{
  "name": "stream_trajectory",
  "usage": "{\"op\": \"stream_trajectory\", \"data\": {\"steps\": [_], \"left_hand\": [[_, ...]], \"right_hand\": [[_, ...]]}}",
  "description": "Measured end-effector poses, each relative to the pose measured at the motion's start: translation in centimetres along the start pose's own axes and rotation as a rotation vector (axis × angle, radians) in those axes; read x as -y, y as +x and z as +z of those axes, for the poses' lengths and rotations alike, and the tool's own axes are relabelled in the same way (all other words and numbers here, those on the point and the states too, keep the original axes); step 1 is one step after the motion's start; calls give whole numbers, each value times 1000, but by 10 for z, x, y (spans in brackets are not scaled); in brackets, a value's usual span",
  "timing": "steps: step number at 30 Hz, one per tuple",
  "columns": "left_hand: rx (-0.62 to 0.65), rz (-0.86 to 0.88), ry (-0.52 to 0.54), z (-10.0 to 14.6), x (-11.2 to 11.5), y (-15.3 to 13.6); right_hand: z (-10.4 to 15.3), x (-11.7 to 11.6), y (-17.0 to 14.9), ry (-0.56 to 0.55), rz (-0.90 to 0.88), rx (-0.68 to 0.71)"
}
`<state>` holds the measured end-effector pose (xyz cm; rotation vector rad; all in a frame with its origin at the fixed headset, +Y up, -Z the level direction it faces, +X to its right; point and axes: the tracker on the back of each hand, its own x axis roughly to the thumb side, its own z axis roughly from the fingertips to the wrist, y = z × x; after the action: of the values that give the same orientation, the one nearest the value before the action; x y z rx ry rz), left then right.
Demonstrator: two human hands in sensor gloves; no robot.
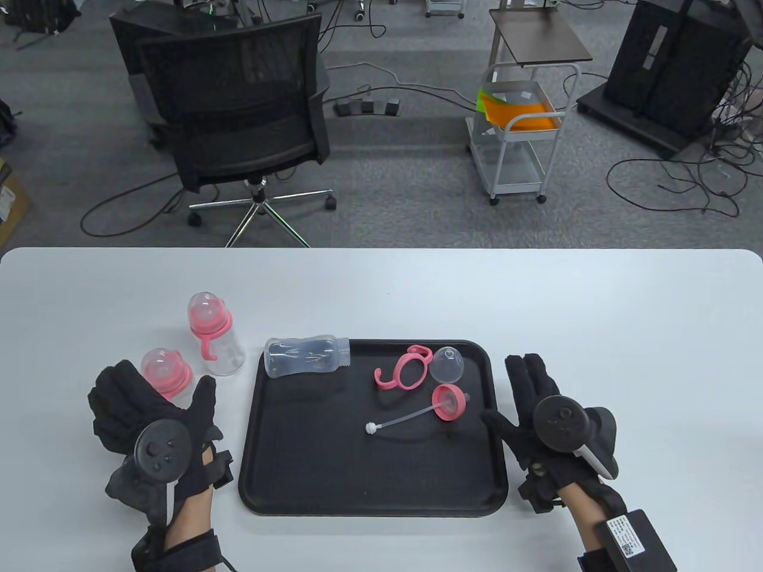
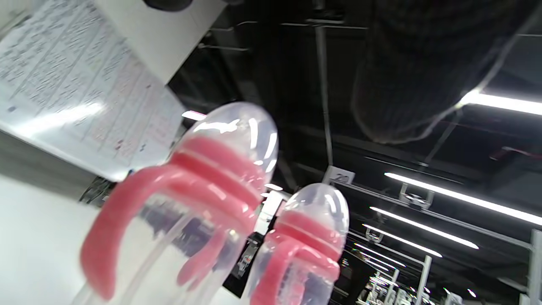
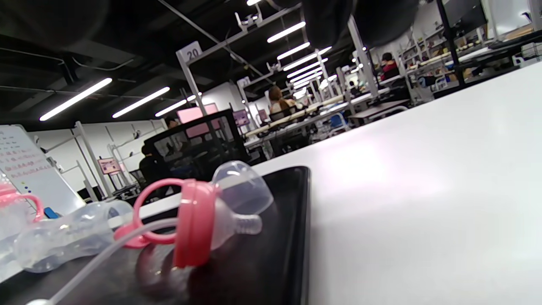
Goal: Assemble baby bottles from components
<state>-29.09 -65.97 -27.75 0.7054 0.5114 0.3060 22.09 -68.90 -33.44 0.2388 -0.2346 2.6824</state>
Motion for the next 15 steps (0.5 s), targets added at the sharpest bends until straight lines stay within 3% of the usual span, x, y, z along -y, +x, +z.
{"op": "stream_trajectory", "data": {"steps": [4,7,13,15], "left_hand": [[176,-109,99,12,-10,32],[322,-166,65,20,-8,58],[564,-366,-93,30,23,106],[605,-422,-230,28,39,120]], "right_hand": [[0,0,-1,1,-2,-1],[0,0,-2,4,-2,-3],[-1,1,-3,7,-6,-5],[-2,2,-4,10,-7,-7]]}}
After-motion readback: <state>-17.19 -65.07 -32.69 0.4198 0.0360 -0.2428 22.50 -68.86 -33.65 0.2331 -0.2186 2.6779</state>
